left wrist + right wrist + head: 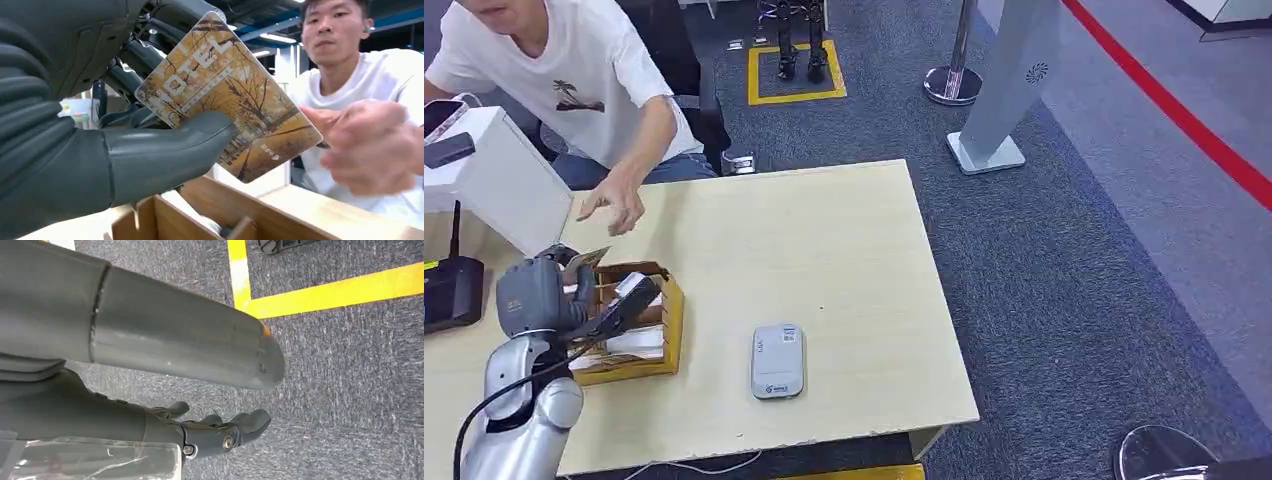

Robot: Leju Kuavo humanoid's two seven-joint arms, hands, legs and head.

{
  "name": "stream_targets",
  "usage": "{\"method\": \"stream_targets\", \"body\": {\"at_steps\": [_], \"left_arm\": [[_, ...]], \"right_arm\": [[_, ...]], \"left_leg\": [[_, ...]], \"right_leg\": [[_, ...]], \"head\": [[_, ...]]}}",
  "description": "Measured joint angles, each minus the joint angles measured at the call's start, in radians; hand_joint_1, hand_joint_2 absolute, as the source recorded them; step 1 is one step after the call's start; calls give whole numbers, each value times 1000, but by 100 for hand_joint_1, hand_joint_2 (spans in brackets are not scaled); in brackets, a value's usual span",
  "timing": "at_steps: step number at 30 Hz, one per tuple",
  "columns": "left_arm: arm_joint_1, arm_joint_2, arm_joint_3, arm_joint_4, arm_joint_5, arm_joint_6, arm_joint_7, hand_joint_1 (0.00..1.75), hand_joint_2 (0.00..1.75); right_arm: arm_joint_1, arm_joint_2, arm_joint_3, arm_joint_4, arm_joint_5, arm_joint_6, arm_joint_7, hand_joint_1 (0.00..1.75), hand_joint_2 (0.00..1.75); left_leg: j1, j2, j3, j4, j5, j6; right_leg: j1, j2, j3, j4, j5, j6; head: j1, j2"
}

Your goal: Pass the card to the sensor for recognition and then transmit it.

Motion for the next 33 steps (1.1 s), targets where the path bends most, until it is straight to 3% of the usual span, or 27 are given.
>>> {"method": "stream_targets", "body": {"at_steps": [4,21,22,24,25,33], "left_arm": [[-4,79,76,1,-13,2,-2,175,175],[-19,87,84,5,-23,-13,-14,175,175],[-20,87,84,5,-23,-13,-14,0,175],[-21,87,84,5,-18,-7,-16,0,175],[-21,86,84,5,-18,0,-17,0,0],[-20,84,84,-10,-3,18,-20,0,0]], "right_arm": [[23,-6,0,0,0,0,2,0,0],[27,-7,-4,0,-6,-1,-2,0,0],[28,-7,-5,0,-6,-1,-2,0,0],[28,-7,-6,0,-6,-1,-2,0,0],[29,-7,-6,0,-6,-1,-2,0,0],[32,-7,-7,0,-6,-6,-2,0,0]], "left_leg": [[0,0,0,0,0,0],[0,0,0,0,0,0],[0,0,0,0,0,0],[0,1,0,0,0,0],[0,1,0,0,0,0],[0,0,0,0,0,0]], "right_leg": [[0,0,0,0,0,0],[0,0,-1,0,0,0],[0,0,-1,0,0,0],[0,0,-1,0,0,0],[0,0,-1,0,0,0],[0,0,0,0,0,0]], "head": [[0,0],[0,0],[0,0],[0,0],[0,0],[0,0]]}}
